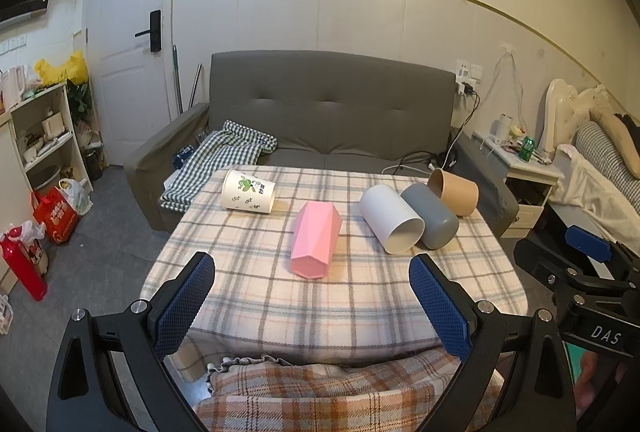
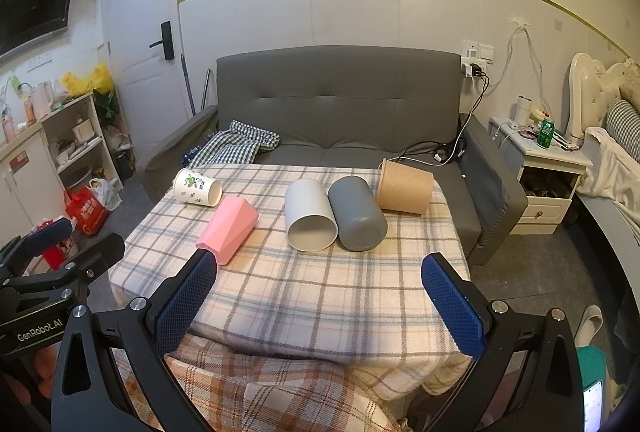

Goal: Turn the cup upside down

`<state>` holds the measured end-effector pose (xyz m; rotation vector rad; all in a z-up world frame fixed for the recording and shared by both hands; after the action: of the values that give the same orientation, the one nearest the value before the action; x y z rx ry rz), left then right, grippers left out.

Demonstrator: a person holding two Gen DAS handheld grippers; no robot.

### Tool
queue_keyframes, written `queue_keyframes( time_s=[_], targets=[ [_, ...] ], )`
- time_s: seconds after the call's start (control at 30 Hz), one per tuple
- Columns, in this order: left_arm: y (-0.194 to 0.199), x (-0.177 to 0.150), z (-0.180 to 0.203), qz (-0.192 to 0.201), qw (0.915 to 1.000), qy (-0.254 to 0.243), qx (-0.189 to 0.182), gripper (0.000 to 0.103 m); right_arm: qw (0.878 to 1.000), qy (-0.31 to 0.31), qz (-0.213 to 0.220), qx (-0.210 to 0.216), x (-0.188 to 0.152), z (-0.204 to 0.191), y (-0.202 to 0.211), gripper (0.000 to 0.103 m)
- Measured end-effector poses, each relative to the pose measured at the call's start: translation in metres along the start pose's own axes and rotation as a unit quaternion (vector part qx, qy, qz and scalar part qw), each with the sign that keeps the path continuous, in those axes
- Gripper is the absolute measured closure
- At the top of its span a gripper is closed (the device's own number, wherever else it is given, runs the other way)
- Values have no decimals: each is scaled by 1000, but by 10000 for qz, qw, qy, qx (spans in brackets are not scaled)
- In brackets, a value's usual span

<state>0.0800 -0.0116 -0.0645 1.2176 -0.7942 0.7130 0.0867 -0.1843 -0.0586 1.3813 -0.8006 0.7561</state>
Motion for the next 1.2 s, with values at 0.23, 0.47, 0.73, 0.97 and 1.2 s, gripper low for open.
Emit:
queue_keyframes(
  time_s=[0.23, 0.47, 0.73, 0.97, 1.2],
  targets=[
    [-20, 12, -3, -194, 9997, 5, 111, 2, 9996, 94, -231, 104, 2, 6, -18, 0],
    [-64, 20, -3, -482, 9986, 60, 198, 2, 9979, -59, -631, 98, 14, 29, -74, 0],
    [-128, 23, 0, -860, 9959, 56, 282, 2, 9930, -210, -1159, 128, 25, 46, -159, 0],
    [-170, 28, -1, -1040, 9940, 86, 333, 2, 9871, -97, -1580, 221, 19, 40, -223, 3],
    [-190, 25, 3, -1165, 9927, -29, 312, 2, 9810, -145, -1910, 306, 4, 37, -259, 10]
  ],
)
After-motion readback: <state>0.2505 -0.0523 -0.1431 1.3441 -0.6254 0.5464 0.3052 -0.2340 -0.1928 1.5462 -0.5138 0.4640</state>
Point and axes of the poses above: each gripper's, at about its wrist camera, not at the fingertips, and y roughly against the way its jaws point, z to its right, x to its top, the point moved 9 cm from there along -y, roughly the way its jaws point, and after that the axes turned 11 degrees about -x, right-handed, at the moved point
